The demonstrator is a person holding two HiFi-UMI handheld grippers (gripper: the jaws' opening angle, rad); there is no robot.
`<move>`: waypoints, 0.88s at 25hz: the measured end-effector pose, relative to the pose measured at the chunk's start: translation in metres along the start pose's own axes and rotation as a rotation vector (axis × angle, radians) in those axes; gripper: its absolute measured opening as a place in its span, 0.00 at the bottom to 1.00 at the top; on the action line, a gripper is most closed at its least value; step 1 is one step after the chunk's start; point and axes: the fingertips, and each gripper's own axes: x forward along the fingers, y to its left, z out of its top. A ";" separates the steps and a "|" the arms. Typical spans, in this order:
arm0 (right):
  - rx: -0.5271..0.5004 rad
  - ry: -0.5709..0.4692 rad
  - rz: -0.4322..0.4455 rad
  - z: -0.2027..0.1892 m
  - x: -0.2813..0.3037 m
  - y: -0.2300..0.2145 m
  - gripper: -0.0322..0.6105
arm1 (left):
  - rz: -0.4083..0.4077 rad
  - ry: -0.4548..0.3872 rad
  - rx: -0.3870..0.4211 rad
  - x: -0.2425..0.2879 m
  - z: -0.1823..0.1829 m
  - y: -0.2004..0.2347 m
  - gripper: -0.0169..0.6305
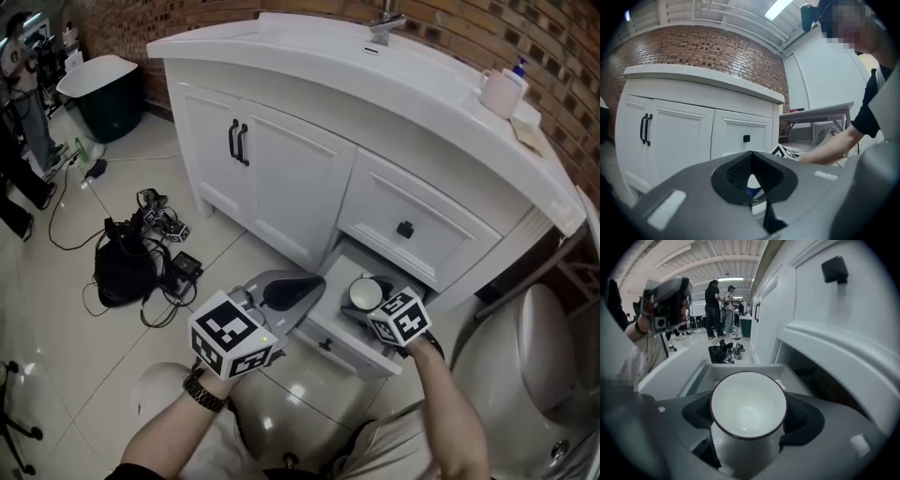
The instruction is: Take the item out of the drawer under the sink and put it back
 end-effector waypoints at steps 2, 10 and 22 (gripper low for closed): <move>-0.005 0.023 -0.012 -0.004 0.011 -0.001 0.68 | 0.006 -0.006 -0.004 -0.003 0.001 0.002 0.06; 0.012 -0.122 -0.073 0.032 -0.038 -0.011 0.76 | 0.012 -0.024 -0.007 -0.012 0.005 0.004 0.06; -0.017 -0.663 -0.399 0.093 -0.225 0.008 0.05 | -0.062 0.004 0.029 0.004 -0.001 -0.020 0.06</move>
